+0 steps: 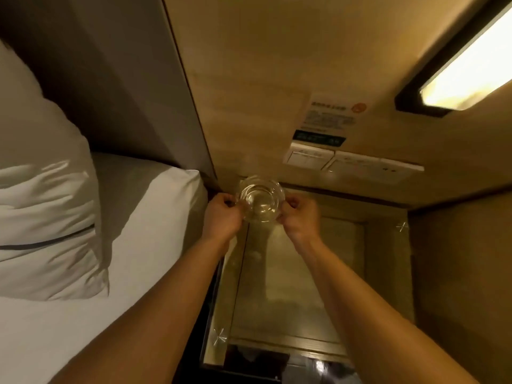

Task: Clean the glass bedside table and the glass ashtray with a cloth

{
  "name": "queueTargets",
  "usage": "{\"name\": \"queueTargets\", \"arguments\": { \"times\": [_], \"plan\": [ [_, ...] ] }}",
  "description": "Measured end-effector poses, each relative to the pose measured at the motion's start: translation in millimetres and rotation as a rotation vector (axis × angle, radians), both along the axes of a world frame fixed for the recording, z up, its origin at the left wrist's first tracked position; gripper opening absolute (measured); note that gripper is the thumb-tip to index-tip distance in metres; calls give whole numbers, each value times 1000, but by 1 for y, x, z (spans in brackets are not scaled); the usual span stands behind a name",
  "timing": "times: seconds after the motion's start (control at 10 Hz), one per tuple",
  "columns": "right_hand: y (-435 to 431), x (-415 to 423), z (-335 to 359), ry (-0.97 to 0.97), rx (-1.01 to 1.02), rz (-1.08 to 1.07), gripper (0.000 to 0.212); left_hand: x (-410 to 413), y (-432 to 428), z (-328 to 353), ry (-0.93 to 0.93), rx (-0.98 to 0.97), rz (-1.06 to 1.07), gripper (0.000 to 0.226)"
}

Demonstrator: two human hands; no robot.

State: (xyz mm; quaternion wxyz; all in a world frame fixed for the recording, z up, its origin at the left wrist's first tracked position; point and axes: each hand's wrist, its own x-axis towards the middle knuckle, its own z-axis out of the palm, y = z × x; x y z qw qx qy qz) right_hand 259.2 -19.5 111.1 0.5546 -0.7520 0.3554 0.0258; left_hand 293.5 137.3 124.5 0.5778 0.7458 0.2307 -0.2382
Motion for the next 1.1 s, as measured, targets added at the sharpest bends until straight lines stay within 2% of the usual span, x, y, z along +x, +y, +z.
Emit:
{"name": "queueTargets", "arguments": {
  "times": [0.2,0.4,0.5,0.7,0.8,0.9,1.0,1.1],
  "plan": [
    [-5,29,-68,-17,-28,-37,21,27,-6,-54,-26,83,-18,9],
    [-1,39,-90,-14,-54,-18,31,38,-4,-79,-15,205,-71,16],
    [1,40,-97,-4,-66,-2,30,40,-1,-85,2,207,-47,5],
    [3,42,-106,12,-81,-32,11,41,1,-93,3,138,19,7],
    [3,39,-103,11,-69,-43,9,38,0,-92,-9,122,25,14],
    [1,35,-87,-4,-95,-44,7,35,4,-80,20,105,2,44],
    [-5,23,-62,3,-85,-23,12,23,14,-53,-14,174,-86,60],
    [-5,-14,-19,30,-155,46,15,-10,25,-6,-133,266,-142,58]
  ]
}}
